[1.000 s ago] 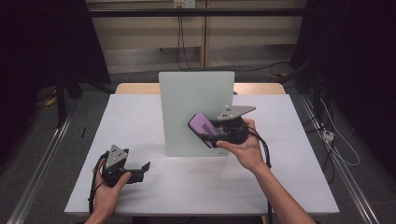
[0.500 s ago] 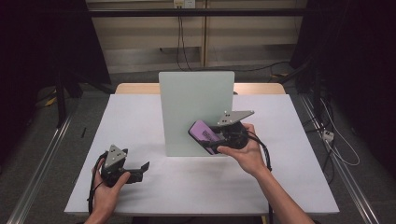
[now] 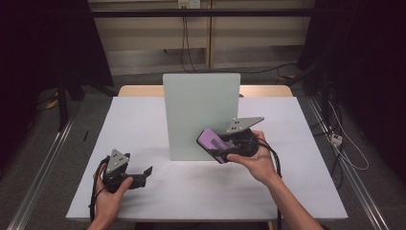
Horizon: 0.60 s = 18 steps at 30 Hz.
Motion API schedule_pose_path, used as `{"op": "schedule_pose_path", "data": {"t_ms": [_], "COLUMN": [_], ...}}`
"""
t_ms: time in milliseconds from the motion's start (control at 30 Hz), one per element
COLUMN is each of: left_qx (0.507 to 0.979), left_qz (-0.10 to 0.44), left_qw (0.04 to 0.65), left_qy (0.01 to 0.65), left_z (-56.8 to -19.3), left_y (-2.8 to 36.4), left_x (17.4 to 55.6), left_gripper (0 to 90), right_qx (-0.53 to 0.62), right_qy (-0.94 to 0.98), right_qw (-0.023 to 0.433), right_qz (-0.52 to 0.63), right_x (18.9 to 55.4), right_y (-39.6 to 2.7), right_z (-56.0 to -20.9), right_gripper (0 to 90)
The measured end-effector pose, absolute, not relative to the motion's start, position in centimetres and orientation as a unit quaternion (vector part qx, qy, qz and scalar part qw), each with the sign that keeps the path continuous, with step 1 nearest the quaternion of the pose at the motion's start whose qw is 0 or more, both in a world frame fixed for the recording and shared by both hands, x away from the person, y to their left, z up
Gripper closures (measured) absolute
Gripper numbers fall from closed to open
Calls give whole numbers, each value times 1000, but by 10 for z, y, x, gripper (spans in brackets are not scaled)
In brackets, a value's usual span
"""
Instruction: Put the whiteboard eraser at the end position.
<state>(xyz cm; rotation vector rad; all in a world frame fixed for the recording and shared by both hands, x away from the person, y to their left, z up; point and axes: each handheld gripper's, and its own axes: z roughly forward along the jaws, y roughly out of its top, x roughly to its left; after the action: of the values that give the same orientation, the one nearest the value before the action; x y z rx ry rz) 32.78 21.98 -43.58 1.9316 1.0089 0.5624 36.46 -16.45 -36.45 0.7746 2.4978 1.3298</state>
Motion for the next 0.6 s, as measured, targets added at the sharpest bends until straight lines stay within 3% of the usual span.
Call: {"op": "schedule_pose_path", "data": {"t_ms": [600], "left_qx": [776], "left_qz": [229], "left_qw": [432], "left_qy": [399], "left_z": [-434], "left_y": [223], "left_x": [325], "left_gripper": [54], "right_qx": [242], "right_qy": [881], "right_qw": [69], "right_qz": [400], "right_x": [362], "right_y": [-154], "right_z": [-372], "right_gripper": [419]}}
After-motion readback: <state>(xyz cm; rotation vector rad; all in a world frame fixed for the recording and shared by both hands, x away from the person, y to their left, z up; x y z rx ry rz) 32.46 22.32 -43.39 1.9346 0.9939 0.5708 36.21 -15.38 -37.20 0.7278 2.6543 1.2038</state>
